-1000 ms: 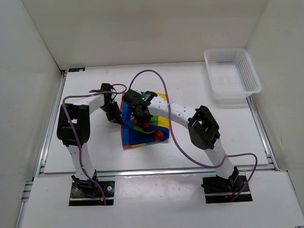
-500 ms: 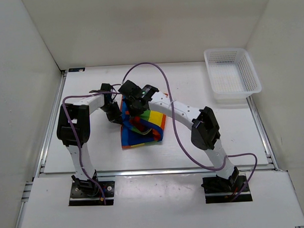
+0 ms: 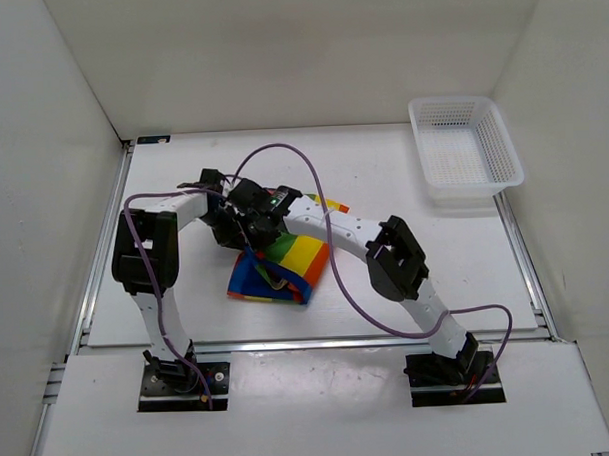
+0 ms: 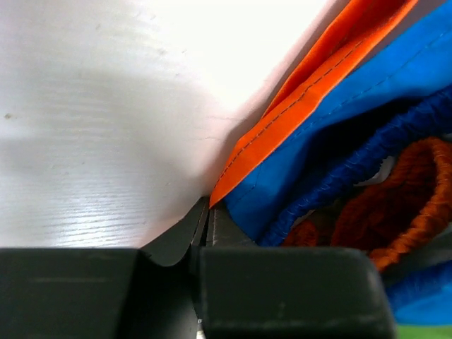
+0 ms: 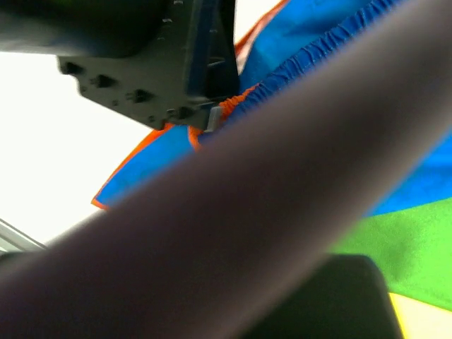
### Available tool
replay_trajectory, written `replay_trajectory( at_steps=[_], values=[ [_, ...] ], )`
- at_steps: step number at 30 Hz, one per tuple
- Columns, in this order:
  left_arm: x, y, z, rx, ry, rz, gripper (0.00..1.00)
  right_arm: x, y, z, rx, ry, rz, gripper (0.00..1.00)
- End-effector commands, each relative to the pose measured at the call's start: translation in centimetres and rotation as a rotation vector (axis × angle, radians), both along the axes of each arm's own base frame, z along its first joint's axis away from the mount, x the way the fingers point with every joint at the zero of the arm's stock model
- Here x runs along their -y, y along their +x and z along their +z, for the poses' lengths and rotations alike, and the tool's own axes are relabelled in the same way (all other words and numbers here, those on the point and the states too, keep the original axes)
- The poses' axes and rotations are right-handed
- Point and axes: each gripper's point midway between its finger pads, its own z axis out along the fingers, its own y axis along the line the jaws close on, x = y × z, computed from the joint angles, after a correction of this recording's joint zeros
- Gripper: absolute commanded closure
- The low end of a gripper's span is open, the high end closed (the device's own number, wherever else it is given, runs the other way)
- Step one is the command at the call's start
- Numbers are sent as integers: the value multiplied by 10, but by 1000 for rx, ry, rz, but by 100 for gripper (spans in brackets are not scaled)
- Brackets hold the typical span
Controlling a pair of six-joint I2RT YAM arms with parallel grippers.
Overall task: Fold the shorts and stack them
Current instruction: Fold the shorts
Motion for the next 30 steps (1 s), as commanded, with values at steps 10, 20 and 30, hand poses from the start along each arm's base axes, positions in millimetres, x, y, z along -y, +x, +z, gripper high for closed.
replay_trajectory(
  at_steps=[10, 20, 30],
  values=[
    [-27, 2, 77, 153, -45, 51, 47, 12, -9, 101, 140, 162, 51, 21],
    [30, 20, 171, 355, -106, -104, 73, 109, -3, 146, 250, 153, -179, 74],
    [67, 14, 71, 125, -49, -245, 86, 90, -28, 77, -80, 256, -110, 100]
  ],
)
